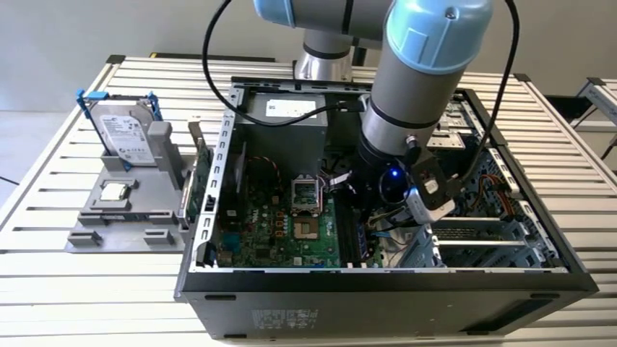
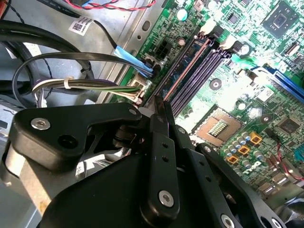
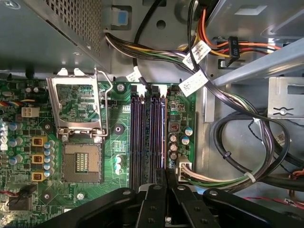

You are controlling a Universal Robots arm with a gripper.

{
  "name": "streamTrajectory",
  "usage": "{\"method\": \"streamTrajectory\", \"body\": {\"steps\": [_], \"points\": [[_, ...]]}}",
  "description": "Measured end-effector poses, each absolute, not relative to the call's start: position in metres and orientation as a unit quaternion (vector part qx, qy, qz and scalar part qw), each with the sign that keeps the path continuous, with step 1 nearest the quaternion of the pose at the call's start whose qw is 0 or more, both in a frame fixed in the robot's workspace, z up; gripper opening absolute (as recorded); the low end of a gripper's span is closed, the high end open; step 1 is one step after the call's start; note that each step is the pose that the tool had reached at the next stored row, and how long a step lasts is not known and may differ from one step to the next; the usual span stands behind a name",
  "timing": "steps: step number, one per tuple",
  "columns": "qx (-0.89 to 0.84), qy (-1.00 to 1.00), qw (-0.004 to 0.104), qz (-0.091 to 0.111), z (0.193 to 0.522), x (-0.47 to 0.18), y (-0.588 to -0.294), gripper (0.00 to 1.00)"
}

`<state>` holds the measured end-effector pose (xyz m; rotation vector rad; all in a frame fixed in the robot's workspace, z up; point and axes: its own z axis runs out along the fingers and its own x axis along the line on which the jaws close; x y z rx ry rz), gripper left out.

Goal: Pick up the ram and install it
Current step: 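Insert the ram into the slot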

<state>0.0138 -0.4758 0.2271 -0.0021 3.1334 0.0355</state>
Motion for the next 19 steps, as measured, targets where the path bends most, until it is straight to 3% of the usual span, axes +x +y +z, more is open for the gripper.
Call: {"method": "streamTrajectory", "body": {"steps": [19], "points": [[0.009,1.0,0.003,0.012,0.2238,0.0157,-0.4762,0.0]]}}
